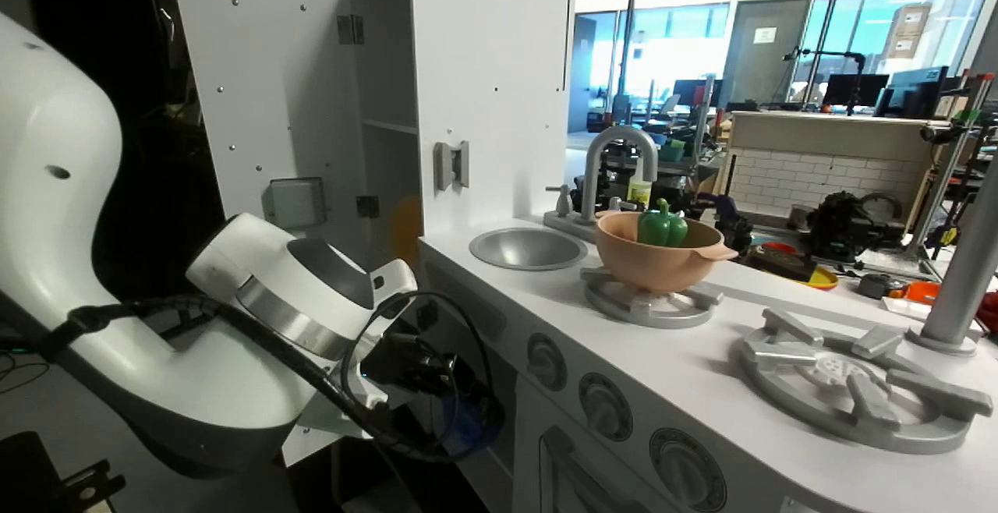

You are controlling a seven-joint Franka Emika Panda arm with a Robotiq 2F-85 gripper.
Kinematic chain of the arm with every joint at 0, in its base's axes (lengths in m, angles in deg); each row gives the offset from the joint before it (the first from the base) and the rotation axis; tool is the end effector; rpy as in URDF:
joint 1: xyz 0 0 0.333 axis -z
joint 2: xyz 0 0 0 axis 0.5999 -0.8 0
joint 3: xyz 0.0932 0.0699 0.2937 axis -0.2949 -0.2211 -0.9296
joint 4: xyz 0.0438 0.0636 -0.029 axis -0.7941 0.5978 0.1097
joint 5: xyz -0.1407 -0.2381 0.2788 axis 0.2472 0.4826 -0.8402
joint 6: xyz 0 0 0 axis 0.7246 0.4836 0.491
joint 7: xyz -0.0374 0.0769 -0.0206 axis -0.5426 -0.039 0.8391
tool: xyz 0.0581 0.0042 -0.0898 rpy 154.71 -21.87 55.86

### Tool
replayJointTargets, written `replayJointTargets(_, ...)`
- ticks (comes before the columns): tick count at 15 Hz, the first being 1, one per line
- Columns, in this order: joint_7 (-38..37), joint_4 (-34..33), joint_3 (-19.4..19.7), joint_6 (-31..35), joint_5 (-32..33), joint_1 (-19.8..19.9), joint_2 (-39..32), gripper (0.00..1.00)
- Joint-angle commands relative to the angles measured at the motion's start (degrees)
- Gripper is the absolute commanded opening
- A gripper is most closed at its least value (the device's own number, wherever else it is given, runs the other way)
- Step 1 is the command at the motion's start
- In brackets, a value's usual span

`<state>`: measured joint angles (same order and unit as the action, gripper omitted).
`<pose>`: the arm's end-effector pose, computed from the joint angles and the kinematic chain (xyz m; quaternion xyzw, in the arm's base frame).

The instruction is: Open the second cabinet door from the left, put the blue bottle and green pepper inside it, and then close the cabinet door

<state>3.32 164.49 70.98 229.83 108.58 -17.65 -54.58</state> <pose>0.5802 0.0808 0.0295 0.9230 0.0908 0.3093 0.2099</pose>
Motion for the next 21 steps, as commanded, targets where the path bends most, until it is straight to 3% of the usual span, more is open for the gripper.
replayJointTargets(1, 6.61, -1.35, 0.74, 1.93, -13.19, -1.93, -6.09, 0.22)
replayJointTargets(6, 22.04, -4.58, -1.78, 2.0, -35.54, -1.23, -10.4, 0.22)
replayJointTargets(11, 36.27, -7.72, -3.76, 1.58, -49.15, 0.28, -9.8, 0.22)
replayJointTargets(16, 45.38, -9.73, -6.7, 1.03, -55.17, 2.25, -8.89, 0.22)
replayJointTargets(21, 50.39, -12.59, -8.99, 0.18, -55.63, 5.73, -8.98, 0.22)
